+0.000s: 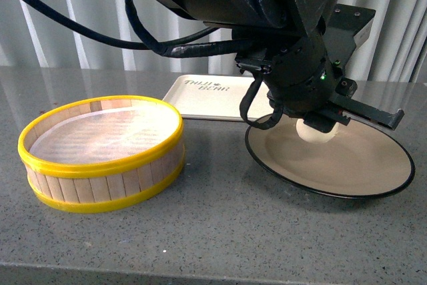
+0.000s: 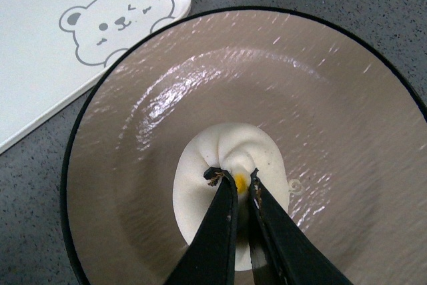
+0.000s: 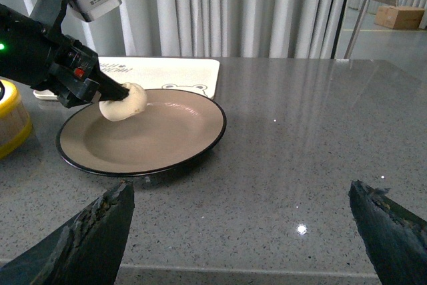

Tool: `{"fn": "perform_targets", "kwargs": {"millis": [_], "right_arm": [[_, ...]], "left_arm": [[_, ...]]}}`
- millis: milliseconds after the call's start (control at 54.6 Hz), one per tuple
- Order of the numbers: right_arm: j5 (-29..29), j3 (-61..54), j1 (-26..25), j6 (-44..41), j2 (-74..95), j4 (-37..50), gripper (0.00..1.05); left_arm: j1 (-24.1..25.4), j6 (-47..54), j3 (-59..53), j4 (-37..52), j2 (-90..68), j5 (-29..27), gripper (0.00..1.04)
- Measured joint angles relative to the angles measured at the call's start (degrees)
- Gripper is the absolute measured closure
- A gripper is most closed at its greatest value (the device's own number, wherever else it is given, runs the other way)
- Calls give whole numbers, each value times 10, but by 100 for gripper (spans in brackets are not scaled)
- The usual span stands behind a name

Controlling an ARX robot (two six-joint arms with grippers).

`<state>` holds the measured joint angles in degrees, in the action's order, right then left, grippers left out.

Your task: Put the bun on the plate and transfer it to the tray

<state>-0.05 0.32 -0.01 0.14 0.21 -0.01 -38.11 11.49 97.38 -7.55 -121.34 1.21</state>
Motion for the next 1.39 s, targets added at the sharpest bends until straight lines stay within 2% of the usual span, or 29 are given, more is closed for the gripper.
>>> {"fn": "perform_targets", "kwargs": {"millis": [641,843,971,1081,1191,1392], "right_arm": [[0,0,0,0,0,0,8],[0,0,0,0,0,0,8],[0,0,0,0,0,0,8],[0,0,0,0,0,0,8],[0,0,0,0,0,0,8],[0,0,0,0,0,0,8]], "left_arm": [[-25,-1,42,-19,-55,-18,100],[-27,0,43,-18,-64,-29,70],[-26,-5,47,-15,-64,-32,43],[-24,-14,53,-16,-64,-28,29],[-18,-21,54,-18,-57,-27,6],[-5,-23,41,-18,-26,-24,7]]}}
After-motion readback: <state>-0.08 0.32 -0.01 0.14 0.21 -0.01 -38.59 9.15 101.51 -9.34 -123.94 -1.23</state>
